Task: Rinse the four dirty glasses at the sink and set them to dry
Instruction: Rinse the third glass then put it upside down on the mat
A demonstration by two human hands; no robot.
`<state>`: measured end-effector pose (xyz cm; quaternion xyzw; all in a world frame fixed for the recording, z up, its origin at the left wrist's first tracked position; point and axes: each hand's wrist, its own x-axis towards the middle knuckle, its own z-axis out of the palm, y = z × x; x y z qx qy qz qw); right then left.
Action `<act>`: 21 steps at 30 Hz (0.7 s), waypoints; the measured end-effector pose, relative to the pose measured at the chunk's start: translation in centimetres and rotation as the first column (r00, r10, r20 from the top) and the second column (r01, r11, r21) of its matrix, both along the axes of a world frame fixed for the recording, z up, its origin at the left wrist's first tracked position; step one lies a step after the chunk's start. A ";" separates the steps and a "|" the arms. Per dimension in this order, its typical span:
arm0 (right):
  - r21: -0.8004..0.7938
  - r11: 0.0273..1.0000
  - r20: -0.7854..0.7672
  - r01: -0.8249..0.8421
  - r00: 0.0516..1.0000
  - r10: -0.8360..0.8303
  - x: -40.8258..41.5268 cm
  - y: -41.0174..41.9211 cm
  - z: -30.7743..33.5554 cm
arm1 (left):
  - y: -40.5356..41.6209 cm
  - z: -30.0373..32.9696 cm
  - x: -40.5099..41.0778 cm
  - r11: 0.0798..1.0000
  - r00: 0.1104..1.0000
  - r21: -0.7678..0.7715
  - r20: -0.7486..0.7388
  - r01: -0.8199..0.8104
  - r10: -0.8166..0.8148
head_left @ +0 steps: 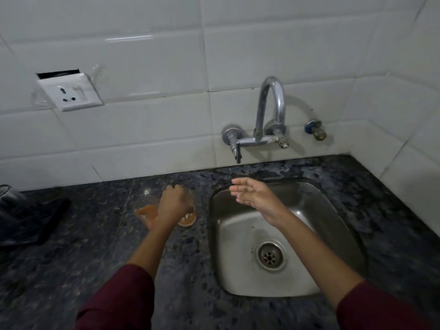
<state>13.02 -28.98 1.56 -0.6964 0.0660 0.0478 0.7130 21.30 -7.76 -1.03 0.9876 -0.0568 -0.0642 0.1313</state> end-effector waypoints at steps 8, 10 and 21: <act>-0.072 0.997 0.025 0.017 1.000 -0.015 1.2 -1.5 0.2 | -2.9 0.0 -1.7 0.706 0.989 -0.699 -0.019 -0.117 0.146; -0.074 0.996 0.037 0.048 0.998 -0.045 1.6 -1.8 0.3 | -3.8 -0.2 -2.3 0.412 0.973 -0.883 -0.175 -0.224 0.153; -0.676 0.692 0.197 0.253 0.967 -0.162 7.7 -3.6 2.1 | -7.6 -0.4 -2.4 0.058 0.944 -0.955 -0.295 -0.290 -0.149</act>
